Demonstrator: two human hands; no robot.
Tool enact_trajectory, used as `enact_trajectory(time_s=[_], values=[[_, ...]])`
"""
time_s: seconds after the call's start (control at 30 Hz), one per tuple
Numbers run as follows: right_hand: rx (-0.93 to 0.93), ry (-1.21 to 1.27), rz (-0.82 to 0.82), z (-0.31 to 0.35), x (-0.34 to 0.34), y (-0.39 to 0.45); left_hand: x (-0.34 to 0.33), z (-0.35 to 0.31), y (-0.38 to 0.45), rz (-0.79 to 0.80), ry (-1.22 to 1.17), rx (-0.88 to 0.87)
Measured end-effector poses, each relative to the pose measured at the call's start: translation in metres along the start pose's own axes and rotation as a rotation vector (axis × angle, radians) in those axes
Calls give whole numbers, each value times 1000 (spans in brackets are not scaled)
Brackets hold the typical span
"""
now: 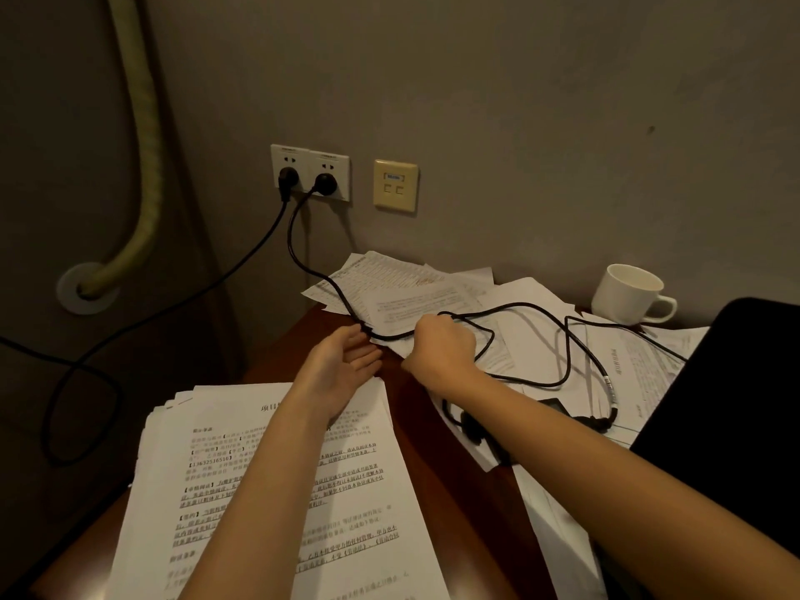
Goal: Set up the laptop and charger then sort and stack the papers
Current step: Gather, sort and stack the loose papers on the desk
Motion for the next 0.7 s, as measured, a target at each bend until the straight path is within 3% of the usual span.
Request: enact_trajectory(time_s=[0.13, 0.27, 0.37, 0.57, 0.7], values=[[15, 154, 22, 8, 8, -11, -12, 0, -6, 95, 119, -45], [176, 264, -1, 23, 12, -30, -2, -17, -7, -138, 402, -370], [128, 367, -62, 10, 10, -33, 7, -19, -7, -205, 349, -391], [281, -109, 136, -20, -9, -47, 14, -29, -17, -275, 352, -465], [144, -317, 198, -55, -13, -35, 22, -61, -42, -292, 246, -559]])
Point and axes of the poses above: each hand's wrist, its own y-axis towards the middle knuckle, its own x-axis out of the back of the hand, z = x × y, the point moved 9 cm from there along y, towards the middle knuckle, and after that the axes turned 15 degrees about -z, right-handed, at the moved point
